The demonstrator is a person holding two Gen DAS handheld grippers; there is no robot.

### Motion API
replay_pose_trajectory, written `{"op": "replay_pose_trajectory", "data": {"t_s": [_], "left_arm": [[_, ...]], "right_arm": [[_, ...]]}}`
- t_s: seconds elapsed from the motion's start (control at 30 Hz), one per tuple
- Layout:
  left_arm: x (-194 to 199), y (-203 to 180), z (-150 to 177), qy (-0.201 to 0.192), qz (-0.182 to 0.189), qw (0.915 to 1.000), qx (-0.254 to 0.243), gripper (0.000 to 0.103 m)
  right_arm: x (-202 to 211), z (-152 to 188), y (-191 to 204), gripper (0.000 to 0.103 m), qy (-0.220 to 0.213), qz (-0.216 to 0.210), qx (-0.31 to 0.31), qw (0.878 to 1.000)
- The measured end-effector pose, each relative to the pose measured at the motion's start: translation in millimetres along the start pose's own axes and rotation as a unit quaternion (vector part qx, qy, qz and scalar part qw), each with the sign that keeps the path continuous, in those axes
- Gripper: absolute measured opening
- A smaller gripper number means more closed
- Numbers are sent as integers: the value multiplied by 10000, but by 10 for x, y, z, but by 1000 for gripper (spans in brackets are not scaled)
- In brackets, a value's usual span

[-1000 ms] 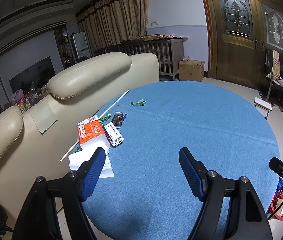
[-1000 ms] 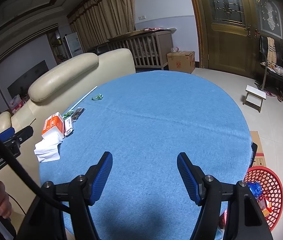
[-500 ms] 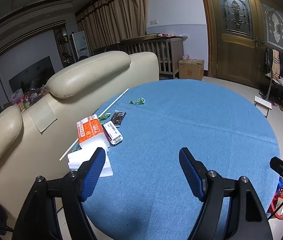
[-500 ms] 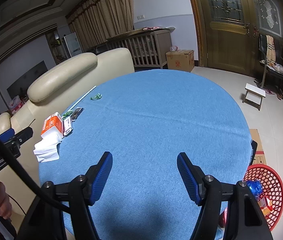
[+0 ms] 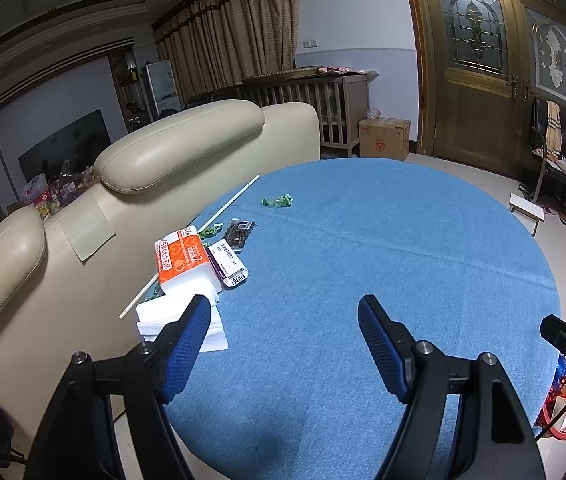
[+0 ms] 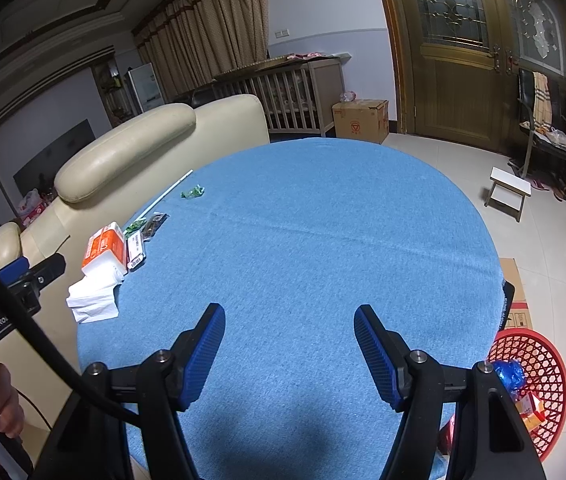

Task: Collect trash

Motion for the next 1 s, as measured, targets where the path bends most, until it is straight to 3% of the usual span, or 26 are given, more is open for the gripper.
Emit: {"op": "replay_pose_trajectory", "data": {"t_s": [1.0], "left_arm": [[1, 53, 37, 12, -18, 10000, 80, 77]], "right_arm": [[-6, 5, 78, 71, -6, 5, 50, 10000]]}}
Point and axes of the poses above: each gripper's, at about its wrist camera, not at the fingertips, and x roughly against the way its jaws point, y to its left, z to its underside, the point moved 4 cm from there along -x, roughly the way its jaws point, and after that the axes turned 7 degrees about -x, right-handed, at the moved point
